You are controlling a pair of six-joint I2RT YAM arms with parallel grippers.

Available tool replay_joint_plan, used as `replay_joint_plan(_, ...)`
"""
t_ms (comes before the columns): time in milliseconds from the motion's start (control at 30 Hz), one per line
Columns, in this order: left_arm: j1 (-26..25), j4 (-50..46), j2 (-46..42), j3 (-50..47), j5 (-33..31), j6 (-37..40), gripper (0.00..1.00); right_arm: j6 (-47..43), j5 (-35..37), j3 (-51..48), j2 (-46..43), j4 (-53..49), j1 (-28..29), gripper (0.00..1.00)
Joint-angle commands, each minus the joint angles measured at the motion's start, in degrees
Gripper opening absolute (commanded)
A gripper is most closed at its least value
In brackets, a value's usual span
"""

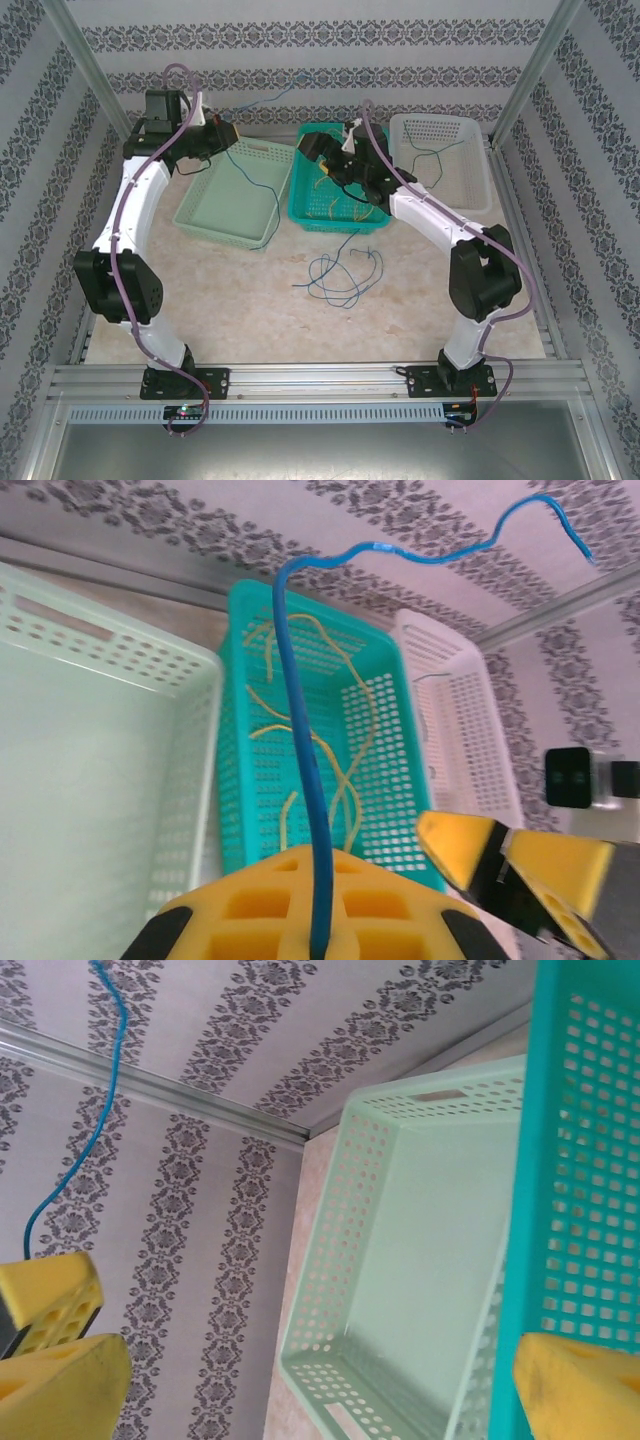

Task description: Untangle the cables

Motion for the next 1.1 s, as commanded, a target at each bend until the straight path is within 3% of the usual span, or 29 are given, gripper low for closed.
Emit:
replay_joint_plan(0,0.07,6.17,-3.67,-6.0,5.7,-5.52,0.0,-0.59,-1.87,-1.74,-1.62,0.46,-0.86,0.97)
replay_joint_plan(267,-0.31,5.51,-10.37,-15.12,6.55,-9.1,0.0,-0.85,-2.2,-2.62,-2.12,-0.05,-1.74,0.97)
replay_joint_plan(433,-0.1,6.62,-14.07,-17.93,3.53,-8.24,0.0,-0.5,-2.63,-2.54,-2.11,0.23,-1.87,0.97)
replay_joint_plan(733,3.63,-4.34,-6.56,3.82,-1.13,-0.13,0.0,-0.93,-2.37,-4.44,-4.25,0.09,-2.61,0.97)
replay_joint_plan(1067,5.92,-9.04,5.77,7.12,-2.12,4.53,0.0,-0.68,-2.01,-7.46,-6.17,0.33,-4.51,0.97)
